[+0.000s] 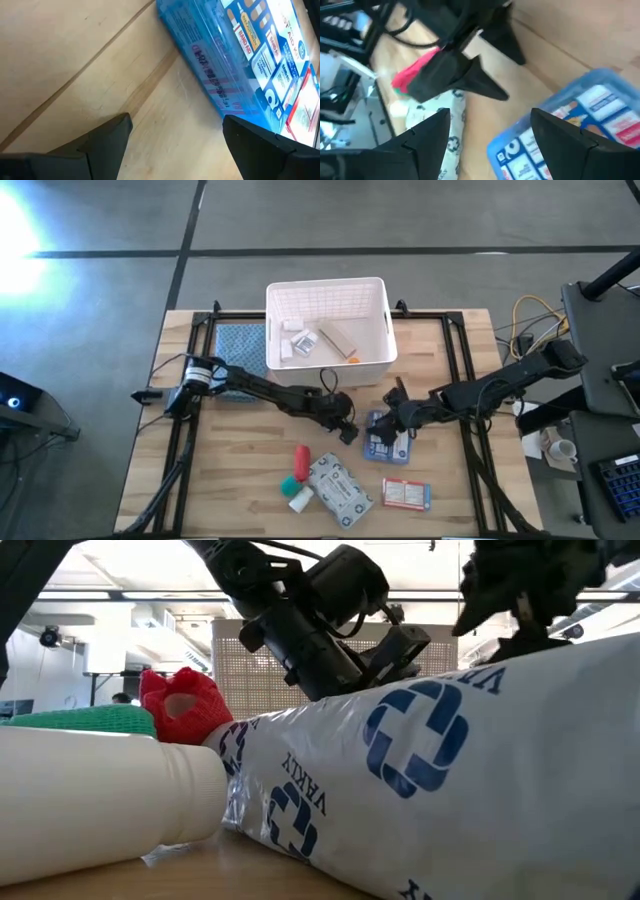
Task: Pick & place medical supplies in basket/bin
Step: Put the blue first aid kit into the white container
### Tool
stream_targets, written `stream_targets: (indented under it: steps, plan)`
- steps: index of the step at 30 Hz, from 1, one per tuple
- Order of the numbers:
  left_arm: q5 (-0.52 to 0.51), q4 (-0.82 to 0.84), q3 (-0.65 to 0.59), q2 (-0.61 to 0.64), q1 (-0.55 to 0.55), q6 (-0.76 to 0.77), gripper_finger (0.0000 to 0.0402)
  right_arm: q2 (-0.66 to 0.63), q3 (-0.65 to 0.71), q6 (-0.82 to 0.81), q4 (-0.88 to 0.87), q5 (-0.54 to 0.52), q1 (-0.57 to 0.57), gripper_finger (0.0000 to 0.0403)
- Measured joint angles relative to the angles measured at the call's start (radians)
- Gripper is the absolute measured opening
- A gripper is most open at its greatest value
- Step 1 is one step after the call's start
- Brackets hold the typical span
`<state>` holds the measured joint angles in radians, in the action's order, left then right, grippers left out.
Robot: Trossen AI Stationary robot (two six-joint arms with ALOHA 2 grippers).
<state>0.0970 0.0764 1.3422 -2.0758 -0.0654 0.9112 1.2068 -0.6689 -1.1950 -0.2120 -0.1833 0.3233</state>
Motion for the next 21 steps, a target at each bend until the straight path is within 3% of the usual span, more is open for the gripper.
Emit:
stream_targets:
  steps: [7,15,21]
  plan:
    - [0.016,-0.003,0.001,0.006,-0.005,0.004,0.0301,-0.050,-0.036,-0.166,-0.324,-0.003,0.009,0.0262]
    - [0.025,-0.162,0.000,0.057,-0.008,0.004,0.0301,-0.134,0.049,-0.430,-0.409,-0.027,0.071,0.0260]
    - [-0.006,-0.162,0.017,0.039,-0.013,0.004,0.0301,-0.179,0.161,-0.649,-0.403,-0.021,0.128,0.0260]
